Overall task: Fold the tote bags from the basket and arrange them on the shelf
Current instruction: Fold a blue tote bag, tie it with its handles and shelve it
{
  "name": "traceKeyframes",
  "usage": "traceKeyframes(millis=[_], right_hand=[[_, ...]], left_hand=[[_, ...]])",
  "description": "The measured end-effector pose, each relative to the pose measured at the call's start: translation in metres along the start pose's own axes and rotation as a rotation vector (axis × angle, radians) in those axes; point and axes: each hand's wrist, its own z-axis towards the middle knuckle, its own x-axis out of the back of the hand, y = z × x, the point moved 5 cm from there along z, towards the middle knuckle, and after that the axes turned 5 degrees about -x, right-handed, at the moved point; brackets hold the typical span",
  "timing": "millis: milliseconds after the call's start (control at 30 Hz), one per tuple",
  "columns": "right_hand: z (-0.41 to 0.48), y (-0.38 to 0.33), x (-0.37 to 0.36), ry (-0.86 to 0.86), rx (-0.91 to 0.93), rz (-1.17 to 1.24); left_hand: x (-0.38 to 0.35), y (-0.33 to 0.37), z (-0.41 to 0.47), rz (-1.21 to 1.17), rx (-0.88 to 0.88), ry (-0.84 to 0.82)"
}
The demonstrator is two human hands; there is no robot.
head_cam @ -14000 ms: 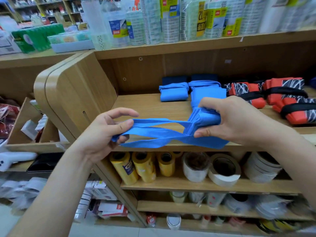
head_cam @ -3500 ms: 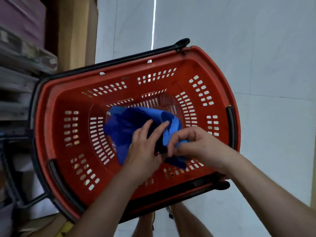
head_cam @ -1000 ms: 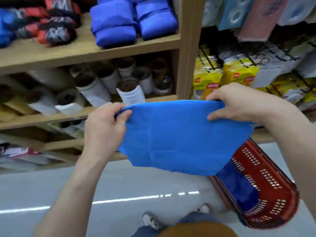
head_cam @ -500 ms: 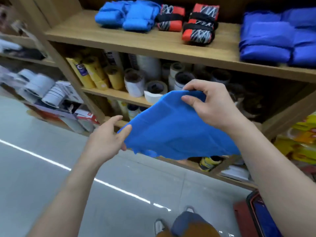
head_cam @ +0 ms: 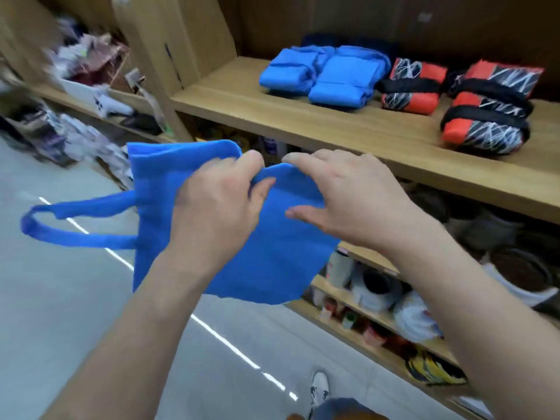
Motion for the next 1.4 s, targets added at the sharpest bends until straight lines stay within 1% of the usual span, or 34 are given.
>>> traceKeyframes(millis=[67, 100, 133, 200, 233, 300, 367, 400, 500, 533, 567, 600, 633, 667, 700, 733, 800, 833, 900, 967, 1033, 1067, 1133, 1200, 1233, 1267, 1300, 1333, 1367, 1400], right_hand=[[0.032, -0.003, 0.003, 0.098, -0.015, 0.130], [0.047, 0.001, 0.007, 0.175, -0.023, 0.246], [0.062, 0.008, 0.011, 0.246, -0.036, 0.383], [0.089, 0.027, 0.017, 0.318, -0.080, 0.633], [0.100, 0.038, 0.020, 0.332, -0.107, 0.715], [0.120, 0.058, 0.027, 0.356, -0.135, 0.835], [0.134, 0.073, 0.034, 0.361, -0.154, 0.977], [0.142, 0.080, 0.036, 0.367, -0.175, 1.052], [0.161, 0.098, 0.036, 0.439, -0.294, 1.290], [0.166, 0.105, 0.033, 0.487, -0.361, 1.357], [0.168, 0.110, 0.029, 0.537, -0.446, 1.355], [0.169, 0.118, 0.022, 0.579, -0.545, 1.291], [0.168, 0.124, 0.016, 0.604, -0.643, 1.187], [0.165, 0.128, 0.008, 0.613, -0.717, 1.073], [0.162, 0.130, 0.002, 0.614, -0.774, 0.948], [0.158, 0.132, -0.002, 0.615, -0.815, 0.832], [0.150, 0.125, -0.003, 0.623, -0.870, 0.634], [0.146, 0.121, -0.002, 0.631, -0.898, 0.551], [0.140, 0.114, 0.000, 0.647, -0.934, 0.413], [0.138, 0.108, -0.001, 0.640, -0.925, 0.281], [0.136, 0.107, -0.004, 0.595, -0.936, 0.143], [0.135, 0.105, -0.004, 0.549, -0.948, 0.066], [0.131, 0.104, -0.003, 0.469, -0.953, -0.058], [0.124, 0.100, -0.001, 0.423, -0.889, -0.117], [0.120, 0.096, -0.001, 0.393, -0.805, -0.137], [0.116, 0.090, -0.001, 0.352, -0.694, -0.116], [0.111, 0.080, -0.002, 0.285, -0.602, -0.027], [0.107, 0.070, -0.006, 0.181, -0.549, 0.108], [0.101, 0.060, -0.014, 0.039, -0.519, 0.216], [0.096, 0.051, -0.023, -0.102, -0.499, 0.250]], left_hand=[[-0.001, -0.001, 0.029, 0.060, -0.136, 0.064], [0.000, -0.005, 0.041, 0.016, -0.172, 0.104], [0.002, -0.011, 0.053, -0.084, -0.168, 0.134], [0.004, -0.032, 0.072, -0.323, -0.074, 0.181], [0.001, -0.048, 0.078, -0.383, -0.009, 0.206], [-0.010, -0.075, 0.086, -0.364, 0.060, 0.196], [-0.030, -0.100, 0.093, -0.286, 0.101, 0.120], [-0.036, -0.106, 0.100, -0.293, 0.124, 0.074], [-0.050, -0.133, 0.131, -0.379, 0.273, -0.029], [-0.047, -0.141, 0.149, -0.325, 0.252, 0.001], [-0.041, -0.146, 0.166, -0.243, 0.146, 0.088], [-0.041, -0.152, 0.183, -0.209, 0.031, 0.149], [-0.047, -0.159, 0.198, -0.238, -0.032, 0.164], [-0.058, -0.166, 0.211, -0.325, -0.044, 0.111], [-0.071, -0.170, 0.220, -0.428, -0.036, 0.010], [-0.086, -0.170, 0.226, -0.485, -0.032, -0.131], [-0.111, -0.173, 0.225, -0.399, -0.083, -0.435], [-0.118, -0.174, 0.221, -0.365, -0.130, -0.552], [-0.118, -0.172, 0.201, -0.422, -0.298, -0.686], [-0.112, -0.174, 0.169, -0.471, -0.474, -0.835], [-0.114, -0.184, 0.140, -0.365, -0.646, -0.963], [-0.121, -0.193, 0.132, -0.295, -0.700, -0.983], [-0.135, -0.206, 0.131, -0.252, -0.726, -0.965], [-0.144, -0.214, 0.137, -0.324, -0.717, -0.922], [-0.147, -0.217, 0.141, -0.382, -0.707, -0.900], [-0.149, -0.219, 0.145, -0.437, -0.687, -0.878], [-0.152, -0.220, 0.148, -0.476, -0.665, -0.860], [-0.153, -0.220, 0.152, -0.495, -0.641, -0.855], [-0.154, -0.219, 0.156, -0.504, -0.619, -0.858], [-0.153, -0.218, 0.159, -0.509, -0.600, -0.866]])
